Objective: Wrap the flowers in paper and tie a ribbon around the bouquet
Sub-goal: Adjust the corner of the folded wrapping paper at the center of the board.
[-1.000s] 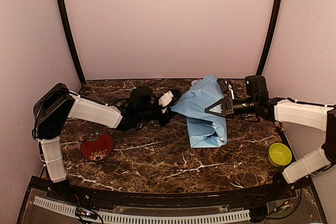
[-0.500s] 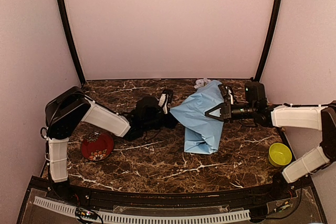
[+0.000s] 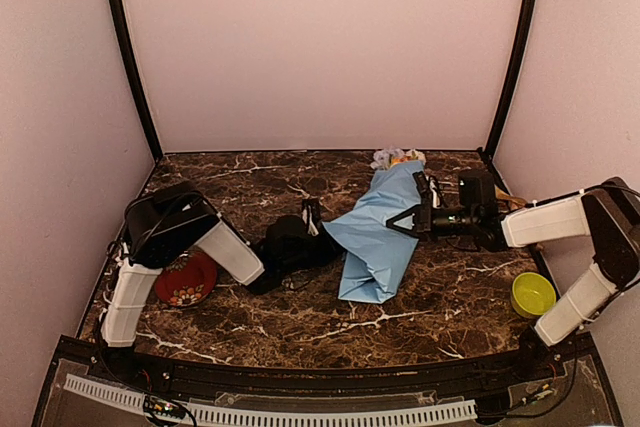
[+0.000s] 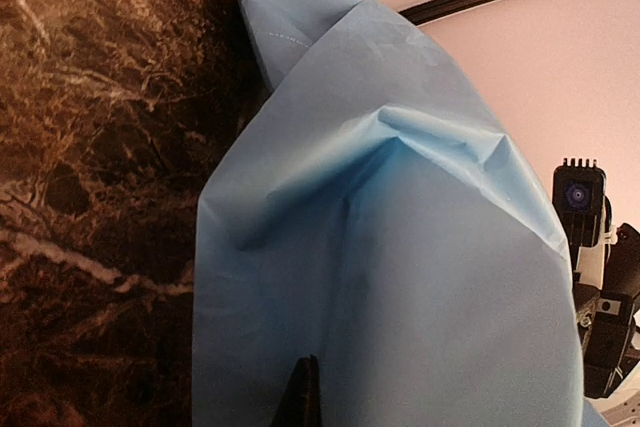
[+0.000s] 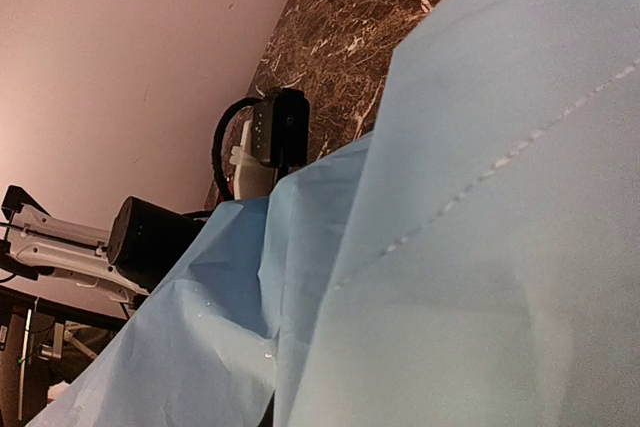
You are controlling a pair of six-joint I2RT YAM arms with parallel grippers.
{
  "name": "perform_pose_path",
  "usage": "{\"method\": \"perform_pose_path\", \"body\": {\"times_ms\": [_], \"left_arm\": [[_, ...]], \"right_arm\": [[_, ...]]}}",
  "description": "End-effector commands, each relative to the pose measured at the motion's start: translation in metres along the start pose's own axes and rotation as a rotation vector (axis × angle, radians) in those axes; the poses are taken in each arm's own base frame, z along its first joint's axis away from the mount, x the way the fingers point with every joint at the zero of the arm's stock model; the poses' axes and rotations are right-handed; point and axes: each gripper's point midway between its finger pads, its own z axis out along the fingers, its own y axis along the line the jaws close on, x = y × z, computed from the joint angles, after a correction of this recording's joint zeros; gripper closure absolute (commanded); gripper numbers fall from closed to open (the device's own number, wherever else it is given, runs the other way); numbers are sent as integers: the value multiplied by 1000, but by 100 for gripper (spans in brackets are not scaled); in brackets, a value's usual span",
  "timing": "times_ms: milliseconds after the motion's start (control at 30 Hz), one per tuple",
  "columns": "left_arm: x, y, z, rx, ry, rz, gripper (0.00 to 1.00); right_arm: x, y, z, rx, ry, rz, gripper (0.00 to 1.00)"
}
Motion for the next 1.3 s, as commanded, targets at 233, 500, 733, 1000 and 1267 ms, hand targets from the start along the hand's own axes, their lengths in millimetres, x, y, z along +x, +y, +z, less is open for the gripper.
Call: {"method": "perform_pose_path", "body": {"times_ms": [233, 500, 733, 1000, 1267], "left_arm": [[4, -20, 9, 174, -44, -224, 97], [17, -3, 16, 178, -15, -329, 94], [20, 12, 12, 140, -22, -321, 90], [26, 49, 5, 22, 8, -327, 89], [42, 77, -1, -81, 53, -339, 88]], "right_arm": [[-3, -48, 6, 170, -81, 81, 97], [10, -77, 28, 245, -34, 176, 90], [7, -84, 36, 264, -19, 217, 88], [18, -71, 29, 250, 28, 264, 56], [56, -70, 29, 245, 71, 353, 42]]}}
